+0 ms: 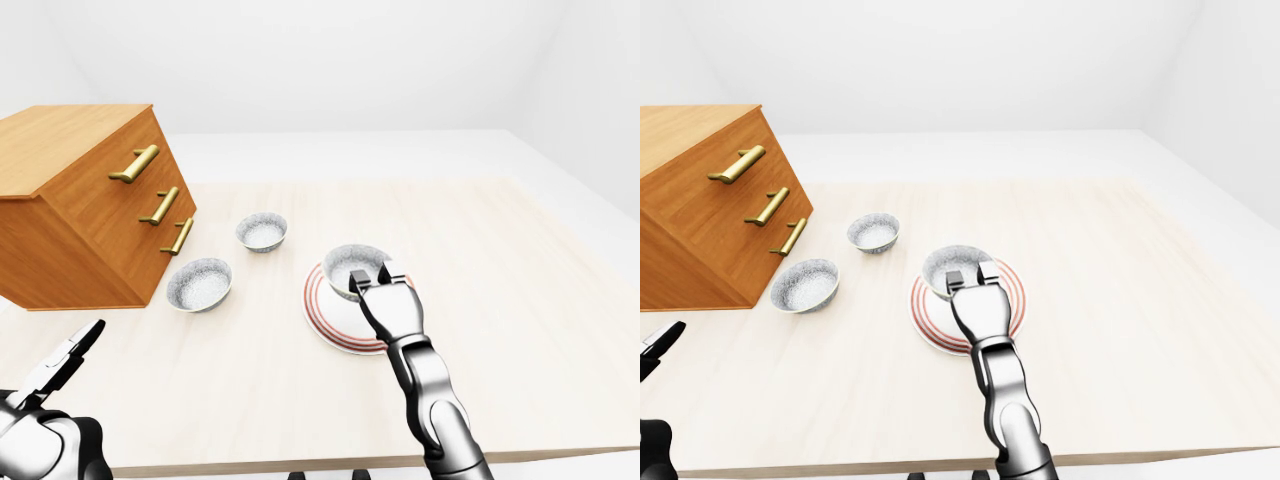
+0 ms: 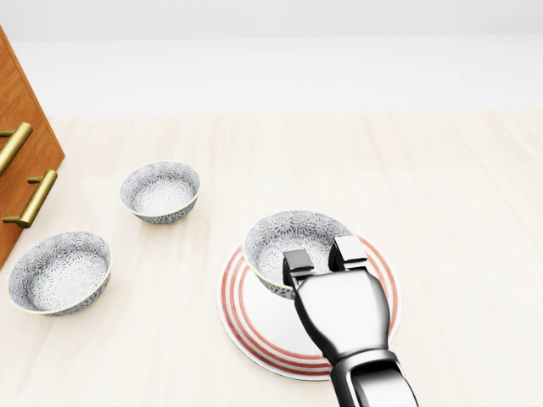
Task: Put the bowl at the front on the plate.
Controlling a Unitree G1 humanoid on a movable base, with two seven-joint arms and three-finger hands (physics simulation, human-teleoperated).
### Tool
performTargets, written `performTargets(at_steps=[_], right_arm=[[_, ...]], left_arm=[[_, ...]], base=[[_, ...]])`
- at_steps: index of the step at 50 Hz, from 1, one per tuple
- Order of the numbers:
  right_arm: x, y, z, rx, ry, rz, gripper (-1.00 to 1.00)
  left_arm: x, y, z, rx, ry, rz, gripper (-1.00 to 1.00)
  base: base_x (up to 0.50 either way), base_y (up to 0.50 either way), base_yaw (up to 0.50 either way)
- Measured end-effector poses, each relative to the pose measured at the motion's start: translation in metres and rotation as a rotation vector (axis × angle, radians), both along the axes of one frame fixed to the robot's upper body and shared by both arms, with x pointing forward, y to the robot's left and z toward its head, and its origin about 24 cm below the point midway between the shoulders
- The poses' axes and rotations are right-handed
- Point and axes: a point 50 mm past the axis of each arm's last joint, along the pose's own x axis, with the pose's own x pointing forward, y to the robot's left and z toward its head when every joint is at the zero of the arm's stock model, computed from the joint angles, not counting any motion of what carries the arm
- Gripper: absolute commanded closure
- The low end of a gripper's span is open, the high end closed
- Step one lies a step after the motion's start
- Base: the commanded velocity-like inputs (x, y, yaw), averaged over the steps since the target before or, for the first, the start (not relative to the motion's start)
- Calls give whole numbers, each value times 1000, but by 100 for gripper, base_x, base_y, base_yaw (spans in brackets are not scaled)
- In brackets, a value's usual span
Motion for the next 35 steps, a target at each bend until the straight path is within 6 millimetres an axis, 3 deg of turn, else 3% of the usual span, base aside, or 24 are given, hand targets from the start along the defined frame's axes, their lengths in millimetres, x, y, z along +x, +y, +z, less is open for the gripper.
performTargets(at_steps=[35], right_arm=[[-3, -4, -28, 61, 45, -3, 100]], left_arm=[[-1, 0, 3, 7, -13, 4, -100]], base=[[0, 0, 0]])
